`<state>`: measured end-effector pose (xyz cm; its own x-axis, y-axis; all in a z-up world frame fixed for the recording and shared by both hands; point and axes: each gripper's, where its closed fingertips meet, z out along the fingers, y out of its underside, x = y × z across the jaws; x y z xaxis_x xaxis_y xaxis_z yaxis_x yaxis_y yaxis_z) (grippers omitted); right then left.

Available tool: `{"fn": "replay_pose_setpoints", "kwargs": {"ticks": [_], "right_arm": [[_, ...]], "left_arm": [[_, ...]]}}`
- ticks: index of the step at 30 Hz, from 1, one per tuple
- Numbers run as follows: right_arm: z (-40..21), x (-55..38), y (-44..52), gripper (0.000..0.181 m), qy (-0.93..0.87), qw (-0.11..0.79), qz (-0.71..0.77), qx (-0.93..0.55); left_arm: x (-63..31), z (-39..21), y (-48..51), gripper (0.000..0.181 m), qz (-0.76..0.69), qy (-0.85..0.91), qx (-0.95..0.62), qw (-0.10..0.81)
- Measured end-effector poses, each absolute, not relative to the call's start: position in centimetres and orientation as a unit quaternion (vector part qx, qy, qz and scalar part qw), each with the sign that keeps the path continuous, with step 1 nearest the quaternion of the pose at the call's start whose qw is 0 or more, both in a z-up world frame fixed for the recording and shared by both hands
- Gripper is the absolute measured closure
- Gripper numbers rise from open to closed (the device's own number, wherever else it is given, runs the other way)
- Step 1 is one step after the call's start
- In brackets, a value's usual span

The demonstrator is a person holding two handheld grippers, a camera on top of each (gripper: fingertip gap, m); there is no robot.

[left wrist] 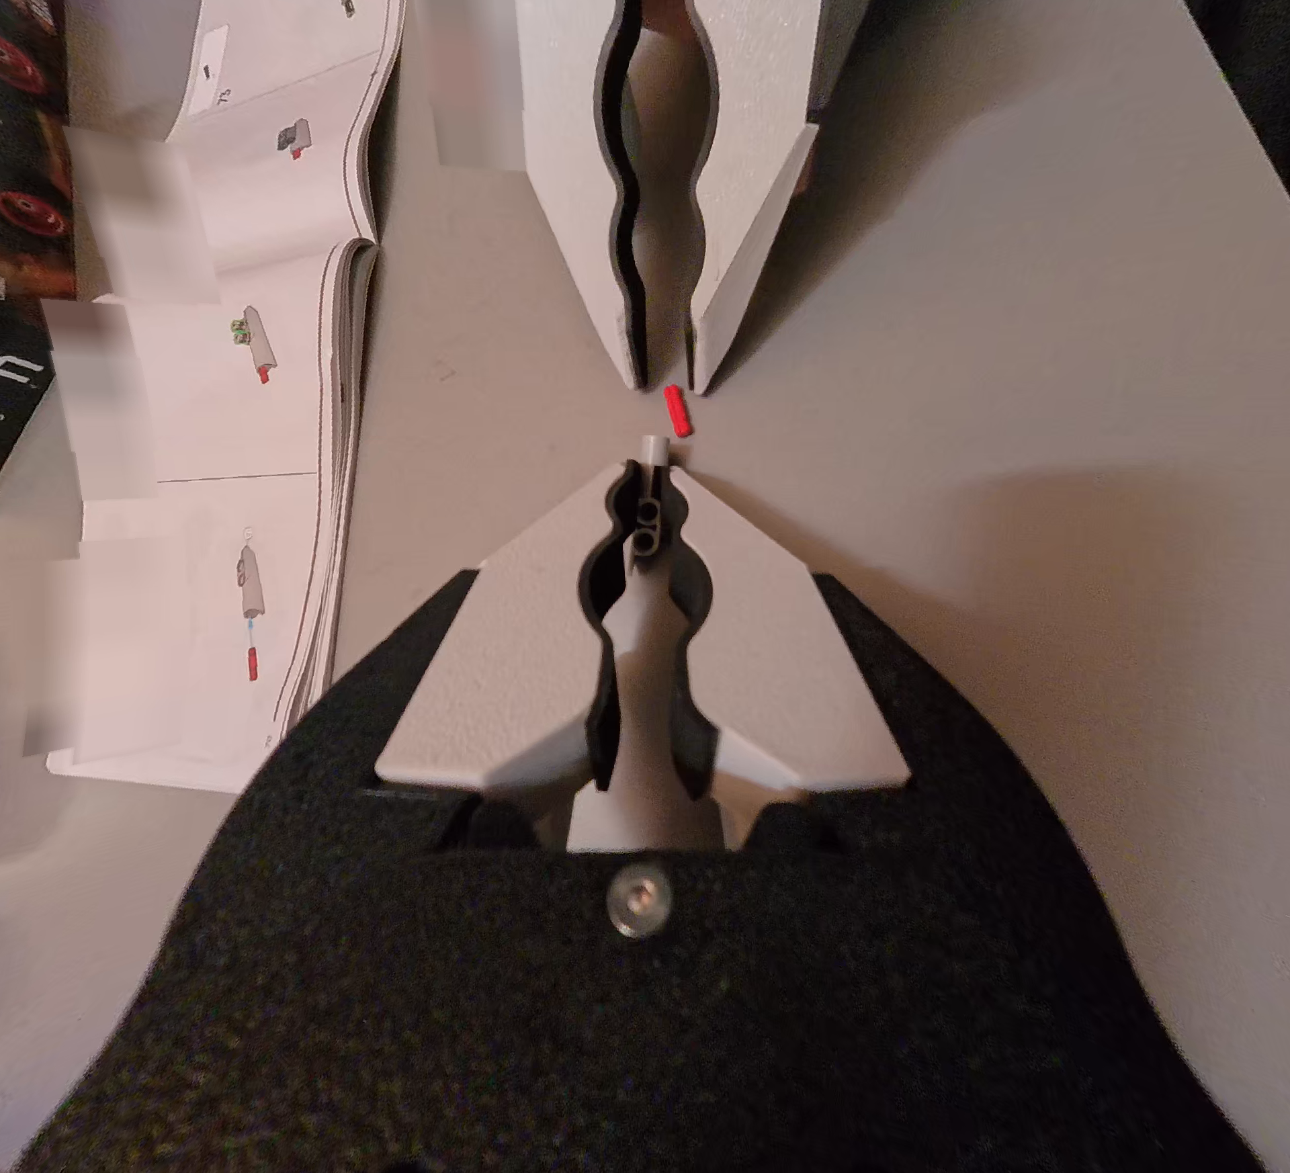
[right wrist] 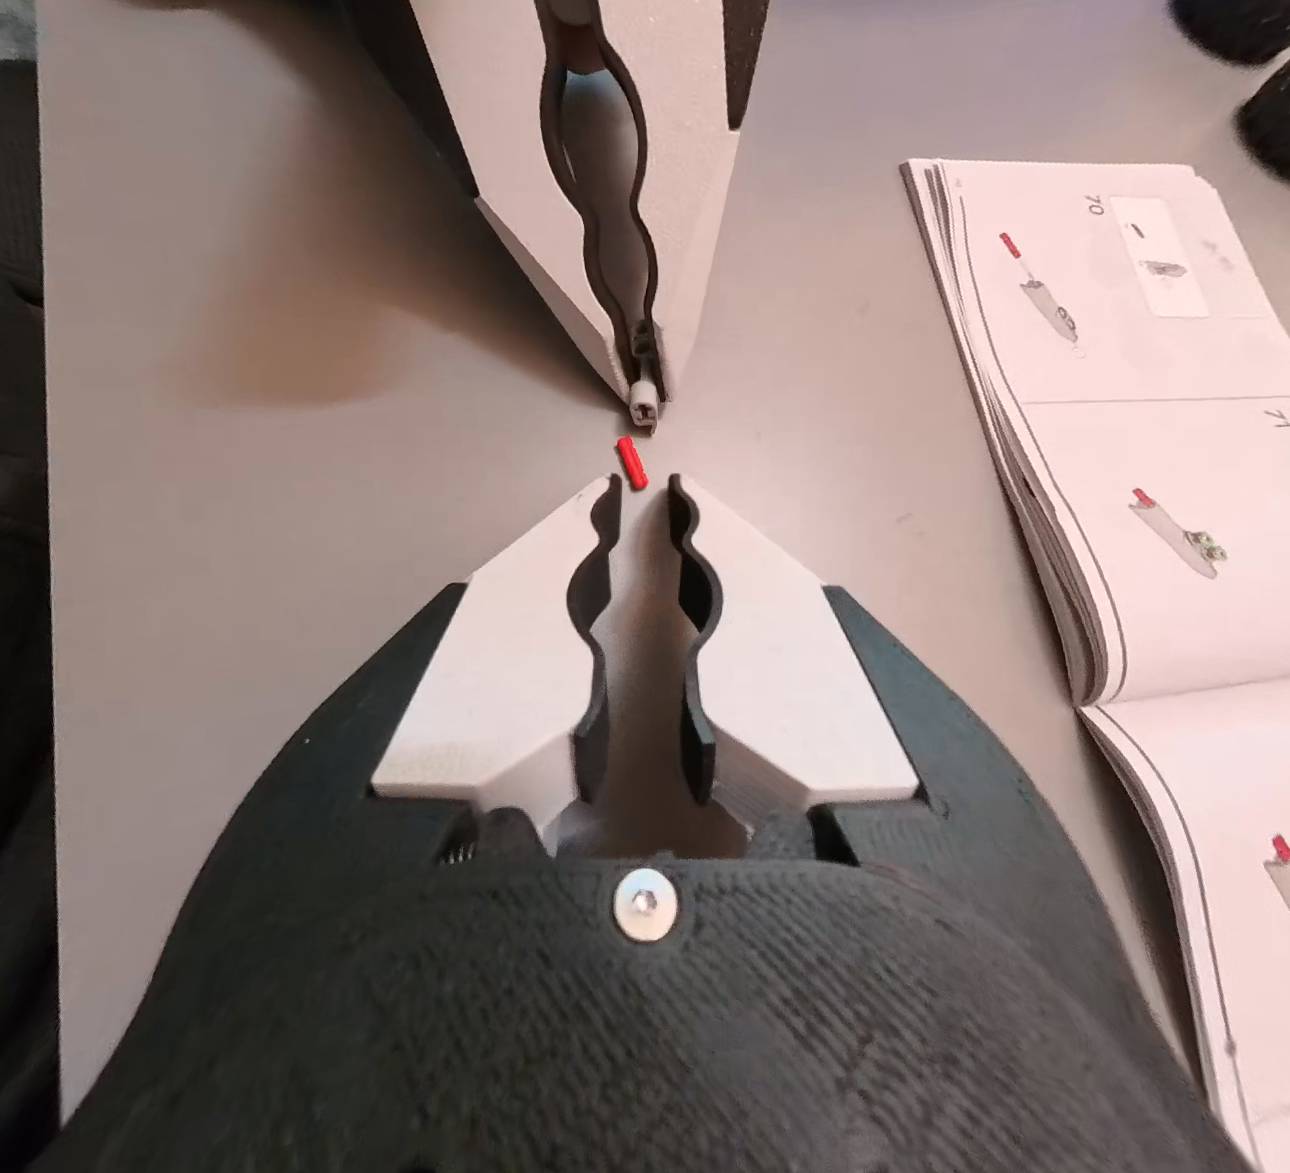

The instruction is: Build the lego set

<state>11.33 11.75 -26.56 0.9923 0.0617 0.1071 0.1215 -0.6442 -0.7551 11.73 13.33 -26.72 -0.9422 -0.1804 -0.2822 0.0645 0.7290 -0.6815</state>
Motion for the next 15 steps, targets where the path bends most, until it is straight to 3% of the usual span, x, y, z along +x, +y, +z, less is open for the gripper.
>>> {"fn": "replay_pose_setpoints", "kwargs": {"ticks": [15], "right_arm": [[-26.75,11.13,12.07,0.178,-0.067,0.414,0.012,-0.908]], "left_arm": [[11.46,-26.71,13.36,0.179,-0.377,0.914,-0.035,0.149]]}}
